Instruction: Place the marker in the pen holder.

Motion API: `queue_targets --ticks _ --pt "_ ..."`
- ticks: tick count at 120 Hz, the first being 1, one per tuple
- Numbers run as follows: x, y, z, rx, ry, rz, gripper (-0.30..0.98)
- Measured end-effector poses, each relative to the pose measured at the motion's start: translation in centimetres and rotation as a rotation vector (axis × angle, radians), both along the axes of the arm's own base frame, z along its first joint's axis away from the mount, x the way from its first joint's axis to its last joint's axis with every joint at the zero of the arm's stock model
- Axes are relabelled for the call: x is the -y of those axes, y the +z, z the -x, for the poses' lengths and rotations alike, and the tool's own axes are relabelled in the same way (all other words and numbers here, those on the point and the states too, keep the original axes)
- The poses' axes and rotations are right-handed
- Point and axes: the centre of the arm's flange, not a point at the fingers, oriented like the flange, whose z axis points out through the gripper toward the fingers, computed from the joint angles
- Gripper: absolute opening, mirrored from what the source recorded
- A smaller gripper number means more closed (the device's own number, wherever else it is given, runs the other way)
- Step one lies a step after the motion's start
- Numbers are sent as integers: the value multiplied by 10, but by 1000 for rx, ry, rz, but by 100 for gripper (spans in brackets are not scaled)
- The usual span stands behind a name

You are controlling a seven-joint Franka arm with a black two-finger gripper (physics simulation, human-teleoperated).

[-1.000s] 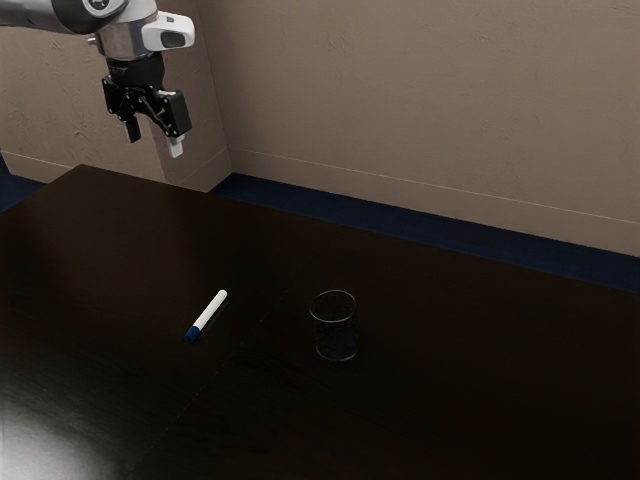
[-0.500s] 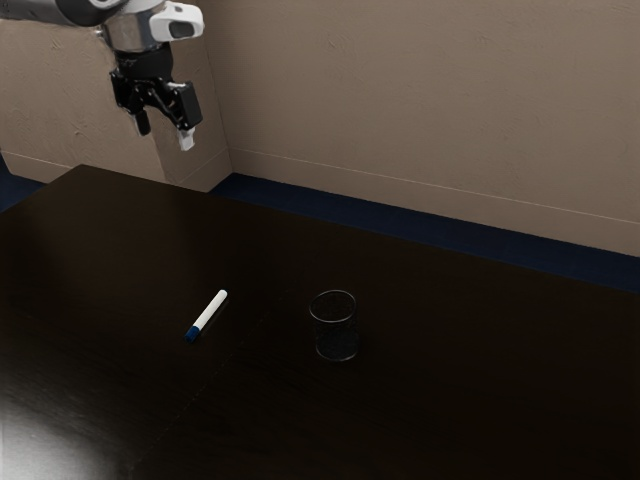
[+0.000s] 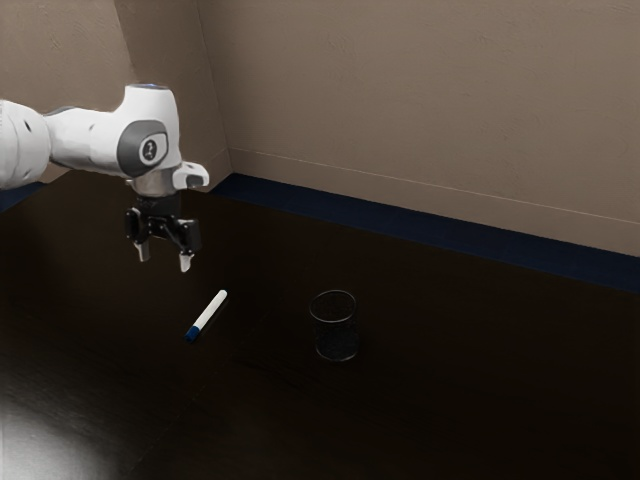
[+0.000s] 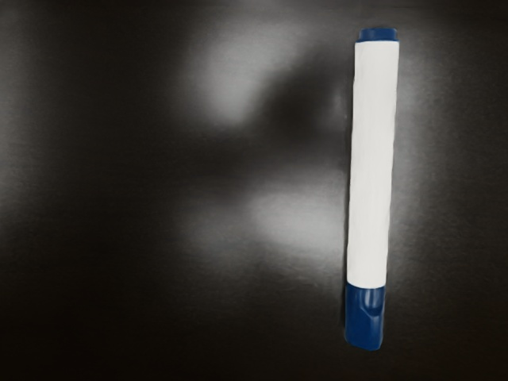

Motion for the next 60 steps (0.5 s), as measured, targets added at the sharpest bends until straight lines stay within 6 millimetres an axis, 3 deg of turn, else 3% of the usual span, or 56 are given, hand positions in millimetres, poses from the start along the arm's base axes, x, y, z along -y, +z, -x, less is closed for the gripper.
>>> queue_targets --ticks 13,24,46,60 --pt "-15 -21 -9 51 8 6 69" --pt "-9 -37 -16 87 -11 10 68" --pt "1 -78 -10 133 -8 45 67" --pt "4 -90 -25 179 -13 52 65"
